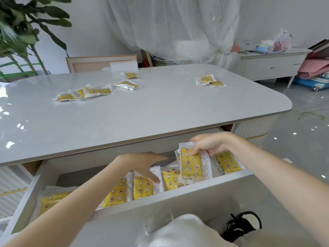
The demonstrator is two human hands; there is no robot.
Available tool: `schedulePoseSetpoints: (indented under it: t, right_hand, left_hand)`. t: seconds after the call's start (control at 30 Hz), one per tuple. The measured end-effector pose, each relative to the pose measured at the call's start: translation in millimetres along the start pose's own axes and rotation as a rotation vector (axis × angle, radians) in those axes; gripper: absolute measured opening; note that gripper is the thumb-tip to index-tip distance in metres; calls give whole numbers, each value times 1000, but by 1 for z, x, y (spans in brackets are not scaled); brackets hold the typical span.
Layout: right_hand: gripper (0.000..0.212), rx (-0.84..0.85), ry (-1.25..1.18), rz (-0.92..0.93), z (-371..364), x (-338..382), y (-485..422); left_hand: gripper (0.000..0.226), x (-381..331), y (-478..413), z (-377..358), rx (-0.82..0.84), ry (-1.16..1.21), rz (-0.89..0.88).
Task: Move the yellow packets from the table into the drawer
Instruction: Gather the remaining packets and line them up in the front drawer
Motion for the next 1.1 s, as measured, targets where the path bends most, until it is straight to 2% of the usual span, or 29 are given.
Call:
schedulePoseSetpoints:
  t: [0.13,0.27,0.4,0.53,0.73,0.83,0.93,1.1]
  right_hand:
    - [28,-65,134,-87,15,-9,4]
    - [27,-95,227,-166,22,-23,5]
    - [43,-140,362,-138,21,-23,4]
    - [56,-130,493,-124,21,-19,-5]
    - [83,-172,460,-184,17,-14,-3]
    - [80,-163,422,-268,15,-15,4]
    - [68,-132,379,-313,11,-21,4]
    - [46,-182,277,-318,11,-28,-1]
  left_hand:
    - [73,-30,-30,5,-51,-29,-71]
    - [69,-51,-51,9,-55,1,-80]
    - [60,-57,-67,11,-43,60,-89]
    - [67,-54,-71,9,-40,116,-90]
    - [64,-47,-69,9,-61,303,-121]
    - [68,-47,-70,7,-90,271,-118]
    - [74,-47,-72,4,-81,272,-110]
    - [70,-49,-68,9,-70,361,-130]
Point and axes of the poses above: each hand's wrist, its own y-axis away from the middle knuckle, its own z-axis out of the back of the hand, x = y × z, the point moved 3 cm from there along -y, towards the middle knuckle, and after that the axes turned 9 degrees about x, right-handed, at the moved point
